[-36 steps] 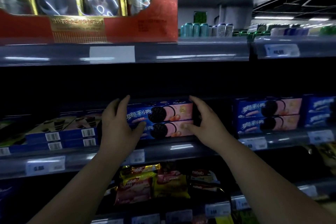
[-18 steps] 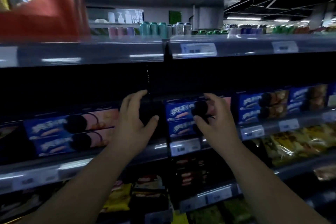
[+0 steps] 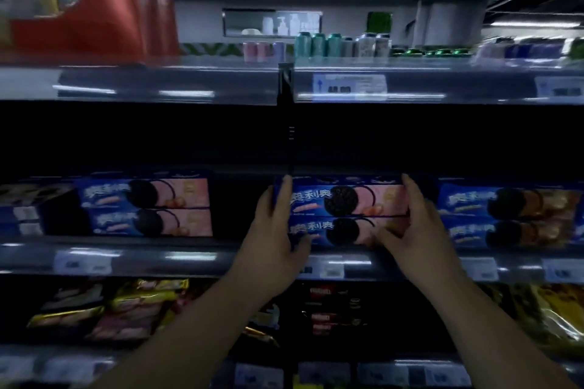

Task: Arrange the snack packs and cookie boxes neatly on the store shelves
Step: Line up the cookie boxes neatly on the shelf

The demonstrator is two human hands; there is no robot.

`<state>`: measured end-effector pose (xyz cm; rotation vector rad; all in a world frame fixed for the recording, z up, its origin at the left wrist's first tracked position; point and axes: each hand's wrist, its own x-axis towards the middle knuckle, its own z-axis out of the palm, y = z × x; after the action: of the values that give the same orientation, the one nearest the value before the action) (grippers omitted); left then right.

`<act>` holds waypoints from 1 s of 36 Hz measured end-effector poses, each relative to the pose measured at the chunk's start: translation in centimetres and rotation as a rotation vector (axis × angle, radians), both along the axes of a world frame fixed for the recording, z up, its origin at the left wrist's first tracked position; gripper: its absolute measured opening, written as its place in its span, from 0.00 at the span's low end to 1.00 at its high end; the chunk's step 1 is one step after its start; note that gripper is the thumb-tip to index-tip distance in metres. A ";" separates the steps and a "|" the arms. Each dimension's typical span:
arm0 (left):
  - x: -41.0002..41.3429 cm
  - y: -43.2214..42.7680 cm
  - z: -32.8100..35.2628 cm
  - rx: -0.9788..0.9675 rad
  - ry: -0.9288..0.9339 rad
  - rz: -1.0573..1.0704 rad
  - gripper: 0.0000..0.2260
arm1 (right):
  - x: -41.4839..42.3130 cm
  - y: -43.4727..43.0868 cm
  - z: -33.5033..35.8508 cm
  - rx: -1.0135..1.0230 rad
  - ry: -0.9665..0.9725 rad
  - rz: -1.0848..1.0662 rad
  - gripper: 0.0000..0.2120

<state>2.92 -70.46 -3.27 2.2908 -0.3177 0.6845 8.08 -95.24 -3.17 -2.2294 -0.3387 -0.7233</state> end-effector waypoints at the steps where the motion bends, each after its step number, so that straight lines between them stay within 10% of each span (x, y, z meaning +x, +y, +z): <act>1: -0.1 0.2 0.0 0.035 -0.009 0.012 0.42 | -0.1 0.3 0.0 -0.014 -0.006 0.008 0.46; 17: -1.5 10.1 2.4 0.632 -0.131 0.573 0.39 | 0.4 8.7 0.3 -0.179 -0.086 -0.050 0.51; 36: -1.1 16.6 1.8 0.682 -0.084 0.463 0.34 | -1.7 17.4 1.1 -0.516 -0.184 -0.200 0.49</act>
<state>1.82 -53.86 -1.51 3.0382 -0.0500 1.0217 6.41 -77.81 -2.09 -2.7158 -0.4352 -1.0456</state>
